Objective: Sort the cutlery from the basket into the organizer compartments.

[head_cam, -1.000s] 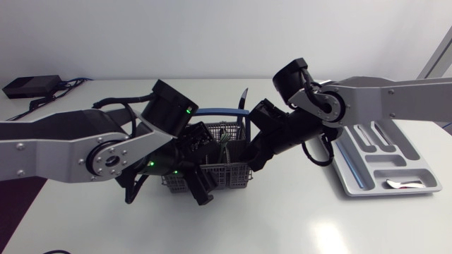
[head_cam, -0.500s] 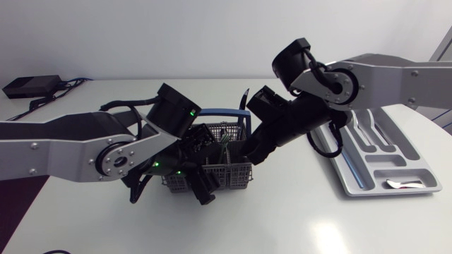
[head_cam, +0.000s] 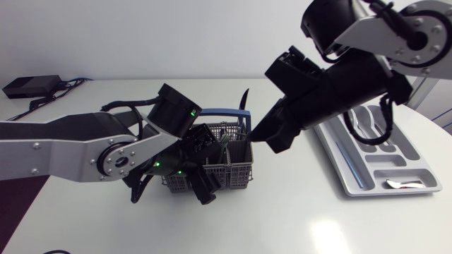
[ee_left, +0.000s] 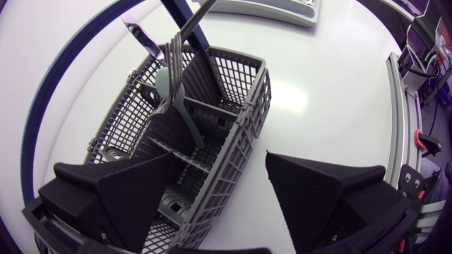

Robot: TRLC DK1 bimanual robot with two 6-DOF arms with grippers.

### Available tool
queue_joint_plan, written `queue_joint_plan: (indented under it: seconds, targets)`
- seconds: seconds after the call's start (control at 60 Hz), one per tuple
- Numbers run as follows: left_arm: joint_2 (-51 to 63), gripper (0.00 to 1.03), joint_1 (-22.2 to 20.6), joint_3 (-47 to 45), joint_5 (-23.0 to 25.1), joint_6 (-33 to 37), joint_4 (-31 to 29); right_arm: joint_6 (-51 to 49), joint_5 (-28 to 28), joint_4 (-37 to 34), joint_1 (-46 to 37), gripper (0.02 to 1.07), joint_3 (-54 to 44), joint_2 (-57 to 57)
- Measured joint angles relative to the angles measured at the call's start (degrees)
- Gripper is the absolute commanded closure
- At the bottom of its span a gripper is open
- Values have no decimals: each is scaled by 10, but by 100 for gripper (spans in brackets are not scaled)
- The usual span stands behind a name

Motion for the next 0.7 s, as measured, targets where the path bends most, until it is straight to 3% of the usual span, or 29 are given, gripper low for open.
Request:
queue_joint_plan:
  seconds: [0.467,0.7]
  targets:
    - [0,14,-3,0,0,-1,0,-1,4,-135,-79,101,-32,-142]
    - [0,13,-11,0,0,-2,0,-34,33,-190,-214,101,-64,-176]
